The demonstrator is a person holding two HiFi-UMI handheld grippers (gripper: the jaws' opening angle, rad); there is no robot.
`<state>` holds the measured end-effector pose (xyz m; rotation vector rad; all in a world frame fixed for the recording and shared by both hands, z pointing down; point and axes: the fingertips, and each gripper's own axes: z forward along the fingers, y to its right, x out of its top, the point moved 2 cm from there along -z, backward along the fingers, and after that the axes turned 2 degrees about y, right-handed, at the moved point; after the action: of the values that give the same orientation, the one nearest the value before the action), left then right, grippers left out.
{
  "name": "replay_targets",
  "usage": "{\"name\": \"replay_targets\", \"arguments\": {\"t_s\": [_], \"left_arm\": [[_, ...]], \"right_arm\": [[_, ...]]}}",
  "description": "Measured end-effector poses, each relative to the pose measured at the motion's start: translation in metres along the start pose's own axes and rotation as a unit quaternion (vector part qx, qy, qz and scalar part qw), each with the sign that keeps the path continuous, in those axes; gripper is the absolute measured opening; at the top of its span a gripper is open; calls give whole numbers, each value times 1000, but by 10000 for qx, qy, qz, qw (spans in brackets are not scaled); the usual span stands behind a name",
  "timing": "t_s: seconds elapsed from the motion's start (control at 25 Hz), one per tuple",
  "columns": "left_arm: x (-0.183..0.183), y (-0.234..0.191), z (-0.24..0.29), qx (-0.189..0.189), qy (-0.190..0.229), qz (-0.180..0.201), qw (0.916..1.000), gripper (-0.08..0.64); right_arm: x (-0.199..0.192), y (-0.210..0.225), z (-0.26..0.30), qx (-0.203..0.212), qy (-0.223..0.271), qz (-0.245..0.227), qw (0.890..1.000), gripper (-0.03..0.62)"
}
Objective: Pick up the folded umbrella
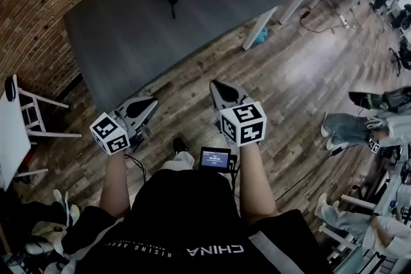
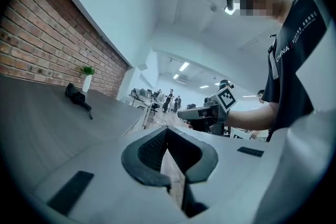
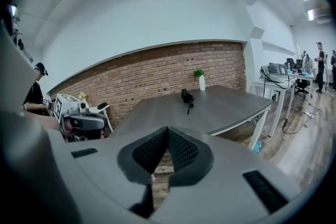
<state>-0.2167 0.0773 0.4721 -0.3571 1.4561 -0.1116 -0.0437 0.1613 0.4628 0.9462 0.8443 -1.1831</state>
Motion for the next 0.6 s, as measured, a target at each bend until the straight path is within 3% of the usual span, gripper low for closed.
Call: {"name": "replay_targets", "arguments": {"t_s": [0.4,0.6], "left_arm": [[5,-49,21,-128,-36,-160,9998,3],[3,-64,46,-134,-97,-230,9996,3]], "right_arm": [[6,26,27,-284,-160,110,9994,8],[9,49,47,-211,-192,146,9995,8]]}}
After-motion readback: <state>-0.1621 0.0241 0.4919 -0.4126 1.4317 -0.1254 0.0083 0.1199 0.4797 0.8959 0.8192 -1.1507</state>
